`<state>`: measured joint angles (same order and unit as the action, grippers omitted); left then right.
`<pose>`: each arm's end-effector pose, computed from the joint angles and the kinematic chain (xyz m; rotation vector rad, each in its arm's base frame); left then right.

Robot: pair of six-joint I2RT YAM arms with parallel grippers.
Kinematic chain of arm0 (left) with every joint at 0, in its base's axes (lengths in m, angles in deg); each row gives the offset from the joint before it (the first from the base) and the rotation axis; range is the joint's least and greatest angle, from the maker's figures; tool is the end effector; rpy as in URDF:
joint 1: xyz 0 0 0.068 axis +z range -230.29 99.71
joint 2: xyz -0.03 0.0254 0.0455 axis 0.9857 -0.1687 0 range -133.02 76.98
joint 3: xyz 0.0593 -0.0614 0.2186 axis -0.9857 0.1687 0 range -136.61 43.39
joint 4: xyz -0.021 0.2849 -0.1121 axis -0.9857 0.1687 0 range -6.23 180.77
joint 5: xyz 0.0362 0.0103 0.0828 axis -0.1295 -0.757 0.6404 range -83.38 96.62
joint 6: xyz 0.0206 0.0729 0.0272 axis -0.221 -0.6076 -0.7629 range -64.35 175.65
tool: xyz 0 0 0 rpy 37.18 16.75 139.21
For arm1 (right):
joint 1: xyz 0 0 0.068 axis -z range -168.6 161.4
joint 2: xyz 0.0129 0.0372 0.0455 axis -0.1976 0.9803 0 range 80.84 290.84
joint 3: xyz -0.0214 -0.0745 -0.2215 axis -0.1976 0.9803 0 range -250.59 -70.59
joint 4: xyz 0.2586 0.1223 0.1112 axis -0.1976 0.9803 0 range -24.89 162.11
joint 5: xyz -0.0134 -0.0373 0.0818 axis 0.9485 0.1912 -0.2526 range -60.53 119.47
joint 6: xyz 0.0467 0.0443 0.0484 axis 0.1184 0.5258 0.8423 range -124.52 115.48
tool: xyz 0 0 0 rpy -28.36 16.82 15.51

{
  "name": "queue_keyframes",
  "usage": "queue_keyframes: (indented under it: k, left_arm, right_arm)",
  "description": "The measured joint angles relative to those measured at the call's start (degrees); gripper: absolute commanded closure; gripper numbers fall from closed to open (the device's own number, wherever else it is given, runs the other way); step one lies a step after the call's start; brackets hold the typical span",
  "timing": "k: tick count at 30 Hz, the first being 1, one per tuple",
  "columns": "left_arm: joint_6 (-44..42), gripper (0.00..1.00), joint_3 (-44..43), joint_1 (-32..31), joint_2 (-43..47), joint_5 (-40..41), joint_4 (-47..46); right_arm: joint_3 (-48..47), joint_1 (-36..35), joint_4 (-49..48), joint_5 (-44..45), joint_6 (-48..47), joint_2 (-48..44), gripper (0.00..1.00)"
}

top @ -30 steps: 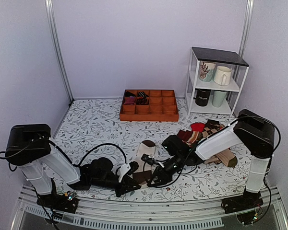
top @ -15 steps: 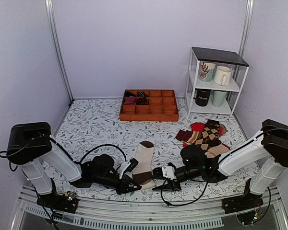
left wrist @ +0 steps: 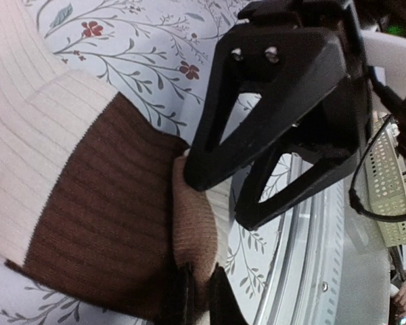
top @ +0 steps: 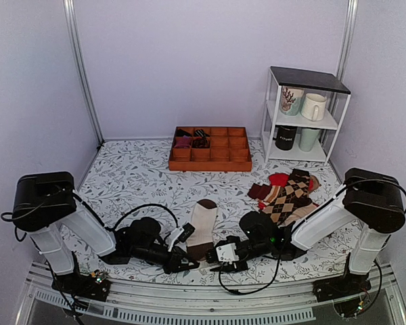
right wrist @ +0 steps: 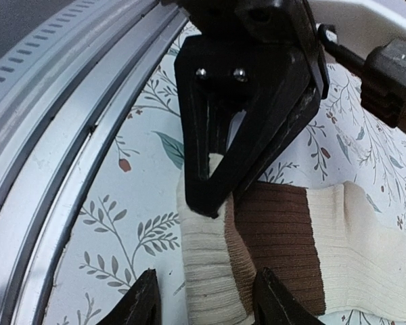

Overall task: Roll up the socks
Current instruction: Roll the sock at the center of the board.

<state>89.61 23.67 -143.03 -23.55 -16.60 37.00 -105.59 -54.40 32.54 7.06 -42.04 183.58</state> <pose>0.1044 -0.2628 -0.0227 0.8695 2.3108 -1.3093 0.1190 0.3292 0.0042 -1.8717 1.1912 0.7038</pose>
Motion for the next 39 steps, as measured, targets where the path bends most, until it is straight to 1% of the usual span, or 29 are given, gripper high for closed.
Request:
queue_keyframes:
  k: [3,5,7,11,14,16,20,25,26,27,28,29,31,33,34,36,39]
  left_arm:
    - [0.0,1.00,0.1,0.2,-0.3,-0.3,-0.5]
    - [0.0,1.00,0.2,0.2,-0.4,-0.4,-0.9]
    - [0.0,1.00,0.4,0.2,-0.4,-0.4,-1.2]
    - [0.0,1.00,0.7,0.2,-0.8,-0.5,-2.1]
    - [0.0,1.00,0.9,0.3,-1.2,-0.8,-3.0]
    - [0.0,1.00,1.0,0.4,-1.4,-0.9,-3.6]
    - [0.0,1.00,1.2,0.4,-1.5,-1.0,-4.0]
    - [0.0,0.99,1.4,0.5,-1.5,-1.1,-4.2]
    - [0.0,0.93,1.4,0.5,-1.4,-1.2,-4.2]
    - [-0.1,0.84,1.4,0.5,-1.2,-1.2,-4.0]
    - [-0.3,0.77,1.3,0.5,-0.8,-1.0,-3.3]
    - [-0.6,0.72,1.0,0.5,-0.2,-0.7,-2.1]
    - [-1.9,0.56,0.2,0.6,1.7,0.1,1.4]
    - [-3.6,0.48,-1.5,0.2,4.3,1.7,6.5]
    - [-4.7,0.42,-2.3,0.2,5.7,3.2,9.0]
    - [-6.8,0.33,-3.3,0.0,8.6,7.7,14.6]
    - [-10.0,0.30,-2.6,0.1,14.7,15.3,20.6]
  right_arm:
    - [-0.3,-0.2,-0.2,1.4,-0.7,1.4,0.57]
    - [-0.7,-0.2,-0.3,2.3,-0.9,1.7,0.58]
    - [-1.0,-0.3,-0.5,3.2,-0.9,2.1,0.58]
    - [-1.2,-0.7,-2.1,6.1,-0.7,2.7,0.52]
    - [-1.2,-1.0,-2.6,7.8,-0.9,2.7,0.53]
    - [-1.4,-1.0,-2.4,8.1,-1.1,2.8,0.57]
    - [-2.4,-1.0,-0.9,7.6,-1.4,3.1,0.71]
    - [-3.2,-1.2,1.9,6.7,0.8,3.1,0.86]
    - [-3.5,-1.3,2.7,6.6,1.4,3.1,0.88]
    - [-3.8,-1.3,3.3,6.5,1.8,3.1,0.89]
    - [-4.2,-1.3,4.1,6.3,2.6,3.1,0.90]
    - [-4.8,-1.3,5.0,6.0,3.7,3.1,0.90]
    - [-5.7,-1.3,6.8,5.5,5.7,3.1,0.90]
    - [-7.5,-1.0,10.1,4.6,8.3,3.1,0.91]
    - [-8.4,-0.8,11.6,3.8,9.8,3.2,0.91]
    - [-10.2,0.0,14.1,1.8,12.6,3.8,0.91]
    - [-12.7,1.7,17.2,-2.6,17.5,5.5,0.91]
